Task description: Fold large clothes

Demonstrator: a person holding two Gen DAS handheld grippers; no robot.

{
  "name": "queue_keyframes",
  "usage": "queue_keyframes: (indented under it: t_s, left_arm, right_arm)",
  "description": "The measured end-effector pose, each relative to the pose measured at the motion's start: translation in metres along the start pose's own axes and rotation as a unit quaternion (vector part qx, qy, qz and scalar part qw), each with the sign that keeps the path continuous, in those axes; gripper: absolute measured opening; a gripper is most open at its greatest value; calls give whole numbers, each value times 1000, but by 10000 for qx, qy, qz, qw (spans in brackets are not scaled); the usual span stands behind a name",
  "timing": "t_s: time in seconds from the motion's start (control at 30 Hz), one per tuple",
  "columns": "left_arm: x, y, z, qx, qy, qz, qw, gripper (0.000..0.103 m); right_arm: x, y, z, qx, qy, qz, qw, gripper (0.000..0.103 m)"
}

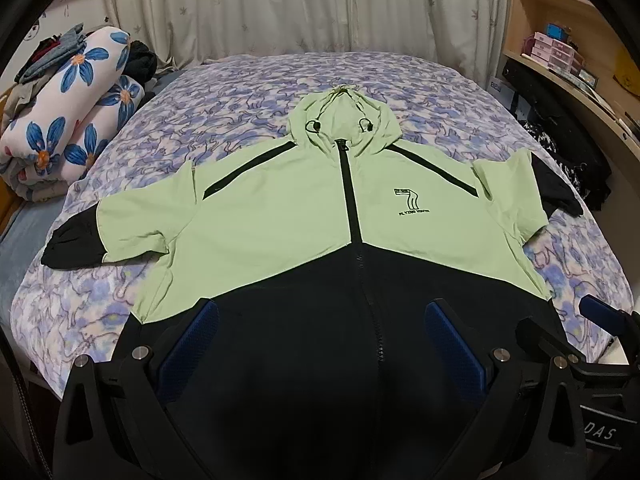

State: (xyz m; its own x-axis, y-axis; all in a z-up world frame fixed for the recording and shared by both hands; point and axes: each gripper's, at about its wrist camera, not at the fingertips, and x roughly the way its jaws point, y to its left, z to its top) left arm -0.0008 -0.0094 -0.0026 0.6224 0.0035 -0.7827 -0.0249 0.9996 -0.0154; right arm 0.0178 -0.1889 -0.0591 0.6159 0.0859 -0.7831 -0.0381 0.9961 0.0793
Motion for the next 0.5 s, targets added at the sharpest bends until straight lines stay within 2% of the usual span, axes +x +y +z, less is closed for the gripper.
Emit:
queue_keyframes:
  t_s: [0.5]
  left_arm:
    - [1,-6,-12,-108,137,-75,9998,102]
  right_arm:
    - [-7,-12,-13,39,-17,-103,9999,103]
